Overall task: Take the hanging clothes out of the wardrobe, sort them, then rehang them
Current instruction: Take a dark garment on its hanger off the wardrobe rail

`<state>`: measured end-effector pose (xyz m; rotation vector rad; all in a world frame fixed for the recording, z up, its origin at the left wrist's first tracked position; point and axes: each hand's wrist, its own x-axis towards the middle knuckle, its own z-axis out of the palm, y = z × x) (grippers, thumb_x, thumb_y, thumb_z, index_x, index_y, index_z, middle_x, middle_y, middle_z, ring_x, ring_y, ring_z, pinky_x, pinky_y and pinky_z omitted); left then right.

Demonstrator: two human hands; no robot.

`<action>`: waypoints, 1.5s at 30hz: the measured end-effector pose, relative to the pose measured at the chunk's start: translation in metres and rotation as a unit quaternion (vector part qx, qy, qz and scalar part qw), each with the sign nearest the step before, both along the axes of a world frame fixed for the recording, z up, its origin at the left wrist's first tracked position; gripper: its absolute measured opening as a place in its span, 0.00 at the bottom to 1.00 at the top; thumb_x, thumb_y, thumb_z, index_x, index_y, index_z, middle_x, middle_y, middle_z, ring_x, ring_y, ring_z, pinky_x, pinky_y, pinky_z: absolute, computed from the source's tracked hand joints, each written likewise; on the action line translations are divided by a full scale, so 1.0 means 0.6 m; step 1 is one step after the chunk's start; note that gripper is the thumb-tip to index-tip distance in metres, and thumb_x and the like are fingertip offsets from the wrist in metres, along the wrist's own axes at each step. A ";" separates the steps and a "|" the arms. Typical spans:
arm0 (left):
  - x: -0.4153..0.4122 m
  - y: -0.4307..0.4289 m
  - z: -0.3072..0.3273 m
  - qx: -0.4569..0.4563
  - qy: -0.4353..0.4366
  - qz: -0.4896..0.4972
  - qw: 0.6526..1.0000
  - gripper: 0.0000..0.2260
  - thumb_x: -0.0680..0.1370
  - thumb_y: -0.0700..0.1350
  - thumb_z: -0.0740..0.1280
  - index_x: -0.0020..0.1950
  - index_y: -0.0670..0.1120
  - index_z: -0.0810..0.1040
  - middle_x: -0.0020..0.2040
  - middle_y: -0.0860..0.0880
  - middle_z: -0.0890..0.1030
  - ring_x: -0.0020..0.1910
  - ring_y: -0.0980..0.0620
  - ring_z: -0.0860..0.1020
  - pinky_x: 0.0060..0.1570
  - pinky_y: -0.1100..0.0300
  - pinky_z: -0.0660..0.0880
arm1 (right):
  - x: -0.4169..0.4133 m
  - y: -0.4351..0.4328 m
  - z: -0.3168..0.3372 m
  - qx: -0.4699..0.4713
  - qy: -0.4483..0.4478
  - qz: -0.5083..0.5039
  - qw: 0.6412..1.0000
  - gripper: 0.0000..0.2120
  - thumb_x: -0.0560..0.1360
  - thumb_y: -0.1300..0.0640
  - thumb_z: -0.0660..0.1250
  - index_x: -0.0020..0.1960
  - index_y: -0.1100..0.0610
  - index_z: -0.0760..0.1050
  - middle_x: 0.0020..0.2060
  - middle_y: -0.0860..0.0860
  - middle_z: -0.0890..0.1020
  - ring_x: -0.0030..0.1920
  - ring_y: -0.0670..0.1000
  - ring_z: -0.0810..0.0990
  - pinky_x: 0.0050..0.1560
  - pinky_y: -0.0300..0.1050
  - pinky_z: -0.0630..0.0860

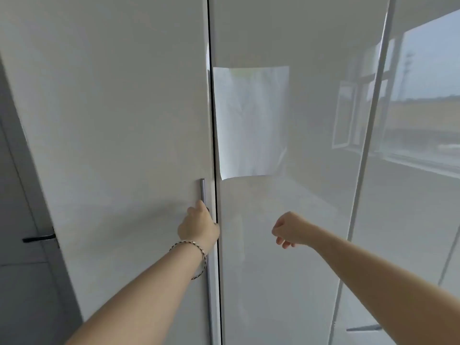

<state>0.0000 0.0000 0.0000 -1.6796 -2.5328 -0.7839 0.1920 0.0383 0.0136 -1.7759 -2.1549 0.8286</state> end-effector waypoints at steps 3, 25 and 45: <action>0.008 0.041 -0.012 0.017 -0.065 0.039 0.997 0.15 0.77 0.43 0.63 0.60 0.40 0.65 0.59 0.43 0.73 0.55 0.42 0.76 0.43 0.56 0.70 | -0.001 0.028 -0.019 0.020 -0.019 0.030 0.999 0.11 0.75 0.63 0.56 0.49 0.61 0.77 0.34 0.49 0.79 0.30 0.45 0.75 0.30 0.35 0.69; -0.007 -0.058 -0.039 0.090 -0.059 0.053 0.993 0.11 0.74 0.46 0.63 0.45 0.47 0.60 0.31 0.53 0.68 0.31 0.49 0.69 0.26 0.61 0.60 | -0.060 0.007 -0.059 0.124 -0.163 0.186 0.961 0.14 0.77 0.56 0.56 0.58 0.53 0.75 0.58 0.51 0.78 0.55 0.55 0.78 0.51 0.44 0.75; -0.238 -0.576 -0.035 0.116 -0.149 0.148 0.971 0.15 0.77 0.55 0.61 0.57 0.46 0.67 0.45 0.48 0.79 0.36 0.48 0.74 0.34 0.59 0.68 | -0.267 -0.453 -0.090 0.094 -0.176 0.235 0.951 0.13 0.77 0.58 0.58 0.56 0.58 0.78 0.53 0.56 0.80 0.46 0.54 0.75 0.54 0.48 0.76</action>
